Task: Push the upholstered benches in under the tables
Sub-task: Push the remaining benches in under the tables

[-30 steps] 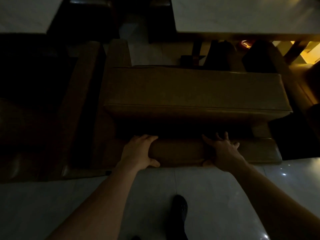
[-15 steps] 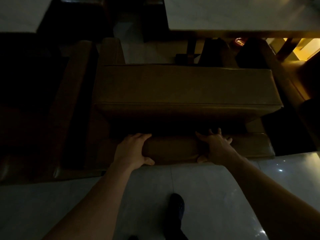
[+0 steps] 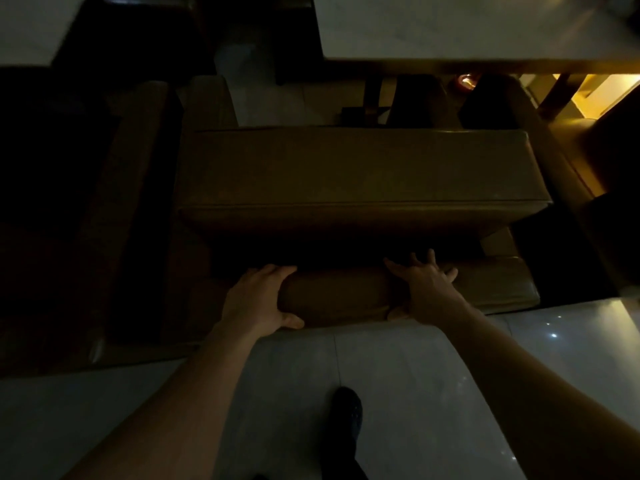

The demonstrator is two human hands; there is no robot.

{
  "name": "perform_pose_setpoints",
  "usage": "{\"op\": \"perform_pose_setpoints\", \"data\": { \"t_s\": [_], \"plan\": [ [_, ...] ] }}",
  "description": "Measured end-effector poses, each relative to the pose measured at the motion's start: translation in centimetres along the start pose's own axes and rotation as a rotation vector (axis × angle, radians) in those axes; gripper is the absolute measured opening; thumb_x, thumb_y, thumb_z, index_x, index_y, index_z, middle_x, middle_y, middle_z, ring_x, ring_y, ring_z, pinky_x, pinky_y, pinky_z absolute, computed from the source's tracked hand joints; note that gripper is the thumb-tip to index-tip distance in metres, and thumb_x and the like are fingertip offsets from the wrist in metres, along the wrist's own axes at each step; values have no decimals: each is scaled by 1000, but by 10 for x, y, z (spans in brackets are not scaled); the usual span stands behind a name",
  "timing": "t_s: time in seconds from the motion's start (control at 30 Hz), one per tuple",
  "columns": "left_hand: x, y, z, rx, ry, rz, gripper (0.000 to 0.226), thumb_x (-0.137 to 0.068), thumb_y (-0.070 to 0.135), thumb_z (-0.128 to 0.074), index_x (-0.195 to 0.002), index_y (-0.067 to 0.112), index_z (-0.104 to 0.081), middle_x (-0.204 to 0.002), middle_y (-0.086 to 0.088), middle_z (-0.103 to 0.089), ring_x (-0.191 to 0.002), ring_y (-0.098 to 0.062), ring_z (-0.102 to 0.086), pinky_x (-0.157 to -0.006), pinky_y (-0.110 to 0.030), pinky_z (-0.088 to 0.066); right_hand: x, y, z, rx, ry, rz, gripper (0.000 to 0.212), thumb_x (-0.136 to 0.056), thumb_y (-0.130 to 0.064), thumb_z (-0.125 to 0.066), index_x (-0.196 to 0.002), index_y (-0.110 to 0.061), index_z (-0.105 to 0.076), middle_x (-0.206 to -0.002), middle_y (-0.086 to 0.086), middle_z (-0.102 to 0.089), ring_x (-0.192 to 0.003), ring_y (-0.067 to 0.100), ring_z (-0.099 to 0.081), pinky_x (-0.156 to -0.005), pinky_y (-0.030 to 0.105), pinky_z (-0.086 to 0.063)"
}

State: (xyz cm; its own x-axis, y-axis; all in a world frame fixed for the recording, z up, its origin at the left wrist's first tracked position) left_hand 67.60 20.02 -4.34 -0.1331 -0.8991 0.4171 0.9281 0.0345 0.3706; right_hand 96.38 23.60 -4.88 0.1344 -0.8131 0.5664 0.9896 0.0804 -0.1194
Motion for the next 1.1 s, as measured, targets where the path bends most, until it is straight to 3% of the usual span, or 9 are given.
{"op": "perform_pose_setpoints", "data": {
  "t_s": [0.17,0.4,0.5,0.67,0.77,0.87,0.97,1.1],
  "plan": [
    [3,2,0,13,-4,7,104,-65,56,-83,-151,38,-26,-153,7,-33,-139,-26,-26,-109,-45,-32,1,0,-2,10,14,3,111,-75,-48,-82,-156,-46,-6,-167,9,-6,-150,46,13,-108,82,-5],
    [7,5,-4,-72,41,-14,105,-71,58,-77,-154,35,-16,-159,5,-24,-146,-21,-17,-122,-41,-5,5,-2,-3,42,4,10,110,-78,-51,-78,-156,-44,1,-167,8,0,-149,47,15,-109,81,-6],
    [11,9,-7,-142,33,8,105,-77,59,-71,-156,34,-6,-163,4,-14,-149,-21,-6,-122,-44,0,11,-5,-3,61,-16,11,111,-80,-56,-73,-156,-43,7,-167,9,5,-148,46,18,-110,80,-6],
    [32,20,-7,-104,42,121,100,-84,52,-66,-156,34,0,-165,6,1,-150,-20,8,-122,-43,-3,26,-10,-1,135,-71,12,111,-84,-68,-60,-154,-36,19,-165,12,18,-148,44,21,-114,75,-6],
    [43,22,7,-22,22,171,90,-85,51,-66,-154,38,-11,-164,7,-9,-150,-21,-4,-118,-42,-16,30,-18,12,138,-129,14,111,-84,-68,-60,-156,-32,15,-166,14,13,-150,45,13,-118,70,-8],
    [52,23,27,16,50,199,84,-83,56,-65,-152,37,-21,-159,5,-26,-143,-22,-25,-115,-40,-26,38,-30,31,89,-132,69,99,-86,-66,-60,-159,-33,-2,-167,10,-4,-153,39,-3,-120,64,-13],
    [60,28,47,47,45,205,85,-83,61,-64,-153,38,-20,-159,6,-25,-143,-20,-26,-115,-42,-27,50,-42,50,43,-105,139,87,-90,-62,-58,-159,-35,-11,-166,5,-14,-154,32,-8,-122,58,-14],
    [70,44,81,42,69,140,85,-85,63,-62,-153,37,-19,-161,7,-23,-144,-19,-24,-116,-39,-25,70,-53,77,-1,-52,130,89,-90,-56,-61,-159,-32,-10,-167,6,-13,-154,31,-8,-123,53,-14]
  ]
}}
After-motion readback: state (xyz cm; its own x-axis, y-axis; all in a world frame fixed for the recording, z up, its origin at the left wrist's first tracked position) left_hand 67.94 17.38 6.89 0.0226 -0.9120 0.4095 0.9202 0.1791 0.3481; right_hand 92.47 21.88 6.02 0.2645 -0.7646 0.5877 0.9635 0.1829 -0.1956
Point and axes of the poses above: each hand's wrist, its own x-axis away from the middle knuckle, its own z-axis out of the back of the hand, y = z × x, the point moved 6 cm from there along -x, towards the middle knuckle
